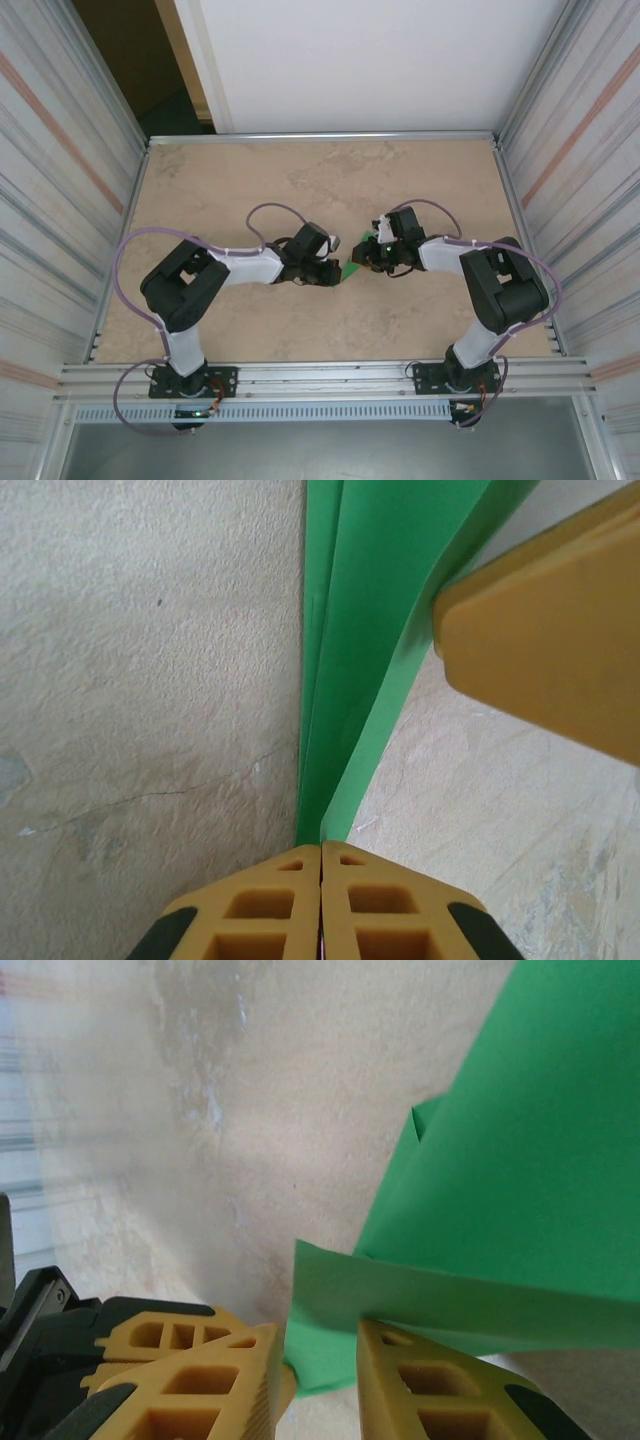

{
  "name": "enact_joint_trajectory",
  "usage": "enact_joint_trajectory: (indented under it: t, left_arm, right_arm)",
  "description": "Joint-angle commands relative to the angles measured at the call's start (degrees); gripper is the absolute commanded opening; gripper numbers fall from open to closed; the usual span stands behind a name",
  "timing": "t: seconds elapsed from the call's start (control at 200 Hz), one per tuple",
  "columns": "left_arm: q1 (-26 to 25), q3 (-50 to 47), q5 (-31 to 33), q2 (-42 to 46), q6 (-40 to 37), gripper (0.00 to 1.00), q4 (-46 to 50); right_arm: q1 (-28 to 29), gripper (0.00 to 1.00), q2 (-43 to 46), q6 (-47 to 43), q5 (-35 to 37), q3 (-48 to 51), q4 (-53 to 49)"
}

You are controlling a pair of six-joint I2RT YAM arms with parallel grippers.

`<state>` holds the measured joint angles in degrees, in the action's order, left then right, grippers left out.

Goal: Fold a paper plane with a square sheet of paper (pick it up from the middle)
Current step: Fold the wing for the fifth time at the center of the table.

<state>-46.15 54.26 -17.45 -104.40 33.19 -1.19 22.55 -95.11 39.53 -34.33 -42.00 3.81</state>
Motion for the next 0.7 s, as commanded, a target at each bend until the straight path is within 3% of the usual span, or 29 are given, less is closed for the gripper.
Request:
enact_joint_trajectory:
  t: [0.0,0.692]
  left_arm:
    - [-0.43,-0.82,0.26,1.18,-0.5,0.08,0.02]
    - [-0.6,-0.12,-1.12,-1.68,0.08,0.08,1.98]
  right_arm:
    - [0.57,0.25,1.34,0.99,-0.86,0.52,-0.58]
    - [0.73,0.25,-2.21,0.98,-1.01,-0.99,-0.58]
